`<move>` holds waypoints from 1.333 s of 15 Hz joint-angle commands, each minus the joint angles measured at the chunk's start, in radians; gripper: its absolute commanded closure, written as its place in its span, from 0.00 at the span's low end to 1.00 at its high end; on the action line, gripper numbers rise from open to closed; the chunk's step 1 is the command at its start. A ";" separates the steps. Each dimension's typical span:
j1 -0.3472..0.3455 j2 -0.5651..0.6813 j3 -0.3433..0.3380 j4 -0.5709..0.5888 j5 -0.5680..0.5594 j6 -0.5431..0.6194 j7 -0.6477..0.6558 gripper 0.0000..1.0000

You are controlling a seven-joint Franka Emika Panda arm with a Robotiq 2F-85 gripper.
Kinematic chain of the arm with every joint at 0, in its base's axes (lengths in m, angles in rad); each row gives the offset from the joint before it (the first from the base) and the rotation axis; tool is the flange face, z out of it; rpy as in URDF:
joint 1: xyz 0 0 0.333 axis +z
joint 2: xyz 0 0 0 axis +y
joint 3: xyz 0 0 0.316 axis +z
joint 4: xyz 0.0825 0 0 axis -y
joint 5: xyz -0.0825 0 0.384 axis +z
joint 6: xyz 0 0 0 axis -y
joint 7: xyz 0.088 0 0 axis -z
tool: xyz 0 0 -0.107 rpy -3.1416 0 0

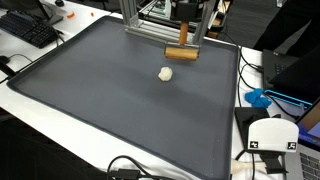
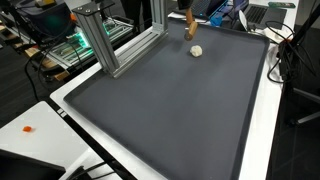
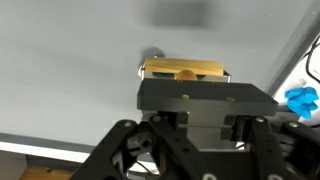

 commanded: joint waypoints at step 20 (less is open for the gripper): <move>-0.036 0.197 -0.020 0.034 -0.219 0.201 0.042 0.65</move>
